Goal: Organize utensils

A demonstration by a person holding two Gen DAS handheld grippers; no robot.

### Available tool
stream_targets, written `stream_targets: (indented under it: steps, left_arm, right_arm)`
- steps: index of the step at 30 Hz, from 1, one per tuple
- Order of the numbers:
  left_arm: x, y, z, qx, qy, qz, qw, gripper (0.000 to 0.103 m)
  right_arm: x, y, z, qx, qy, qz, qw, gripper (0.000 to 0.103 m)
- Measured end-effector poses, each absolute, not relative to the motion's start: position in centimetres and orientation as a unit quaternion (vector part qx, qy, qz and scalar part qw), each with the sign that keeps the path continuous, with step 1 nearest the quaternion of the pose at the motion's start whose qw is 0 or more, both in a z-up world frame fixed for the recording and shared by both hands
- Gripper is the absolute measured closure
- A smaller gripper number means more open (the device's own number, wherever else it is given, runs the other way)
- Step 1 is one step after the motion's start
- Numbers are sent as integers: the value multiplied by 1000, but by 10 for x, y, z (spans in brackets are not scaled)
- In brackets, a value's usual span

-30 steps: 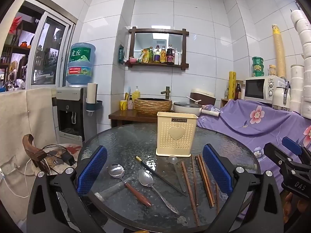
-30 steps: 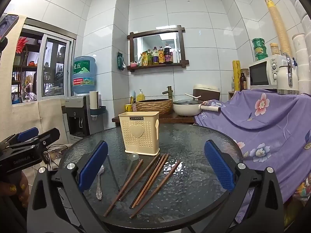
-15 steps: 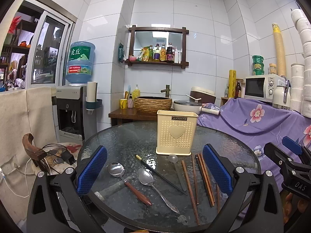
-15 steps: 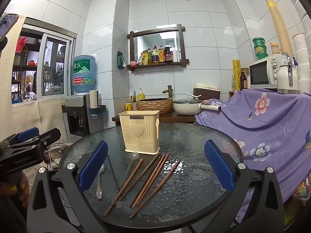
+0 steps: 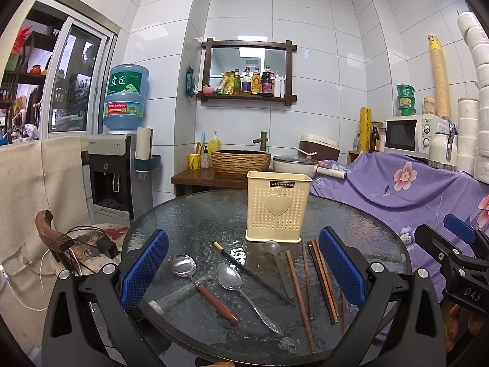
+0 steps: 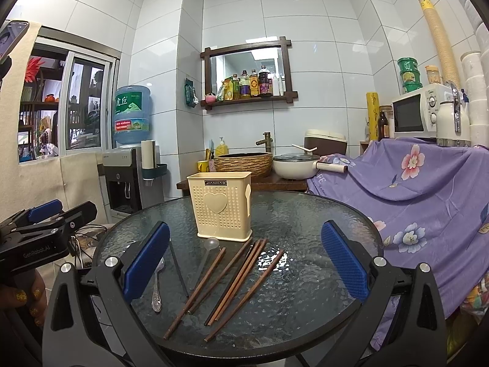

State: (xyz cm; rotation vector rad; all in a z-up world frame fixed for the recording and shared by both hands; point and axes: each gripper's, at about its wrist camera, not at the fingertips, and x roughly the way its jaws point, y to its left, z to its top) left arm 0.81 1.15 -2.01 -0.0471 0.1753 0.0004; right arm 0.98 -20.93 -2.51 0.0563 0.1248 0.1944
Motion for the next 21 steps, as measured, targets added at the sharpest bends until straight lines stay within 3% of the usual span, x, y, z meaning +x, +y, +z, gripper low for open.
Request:
stream_targets:
  steps: [21]
  left_arm:
    - [10,11,-24,-21,93,1,995,6]
  right_arm:
    - [11,-209,-34,28,66,98,993,5]
